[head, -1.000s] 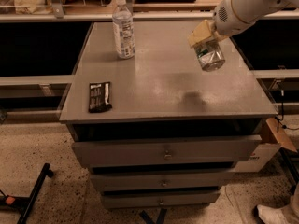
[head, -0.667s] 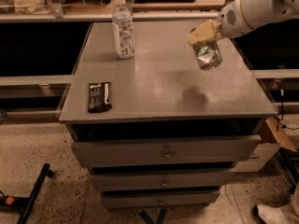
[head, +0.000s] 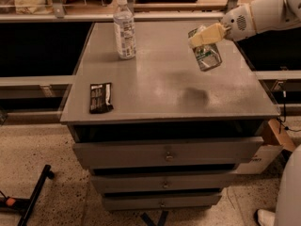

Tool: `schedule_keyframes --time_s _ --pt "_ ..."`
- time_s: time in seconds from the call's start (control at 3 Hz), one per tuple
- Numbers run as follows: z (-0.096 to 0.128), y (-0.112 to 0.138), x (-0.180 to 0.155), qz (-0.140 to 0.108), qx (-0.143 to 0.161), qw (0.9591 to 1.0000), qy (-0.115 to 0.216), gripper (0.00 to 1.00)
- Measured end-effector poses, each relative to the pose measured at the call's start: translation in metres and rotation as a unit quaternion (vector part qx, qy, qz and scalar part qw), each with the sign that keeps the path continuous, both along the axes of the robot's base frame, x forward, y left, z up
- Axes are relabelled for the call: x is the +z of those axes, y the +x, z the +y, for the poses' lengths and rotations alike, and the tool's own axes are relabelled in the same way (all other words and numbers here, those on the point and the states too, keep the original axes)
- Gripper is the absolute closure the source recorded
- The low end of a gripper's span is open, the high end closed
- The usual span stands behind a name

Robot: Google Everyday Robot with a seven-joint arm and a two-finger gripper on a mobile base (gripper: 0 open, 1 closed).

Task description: Place 7up can upright

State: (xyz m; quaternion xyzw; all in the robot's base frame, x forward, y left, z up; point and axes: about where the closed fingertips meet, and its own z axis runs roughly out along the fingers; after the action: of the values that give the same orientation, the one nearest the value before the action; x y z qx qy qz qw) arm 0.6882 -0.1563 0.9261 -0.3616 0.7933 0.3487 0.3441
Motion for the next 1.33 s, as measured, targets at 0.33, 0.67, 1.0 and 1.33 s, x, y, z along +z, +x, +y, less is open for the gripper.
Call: schedule_keyframes --time_s 0.33,0.67,1.0,1.33 --pt "0.000 0.000 0.000 0.000 0.000 1.0000 -0.001 1.00" --pt "0.002 0.003 -0.005 -0.013 0.005 0.9999 0.000 1.00" --pt "-0.004 0.007 -0.013 -0.051 0.012 0.9984 0.021 1.00" --pt "-0.008 0.007 -0.013 -0.111 0.037 0.9913 0.060 1.00"
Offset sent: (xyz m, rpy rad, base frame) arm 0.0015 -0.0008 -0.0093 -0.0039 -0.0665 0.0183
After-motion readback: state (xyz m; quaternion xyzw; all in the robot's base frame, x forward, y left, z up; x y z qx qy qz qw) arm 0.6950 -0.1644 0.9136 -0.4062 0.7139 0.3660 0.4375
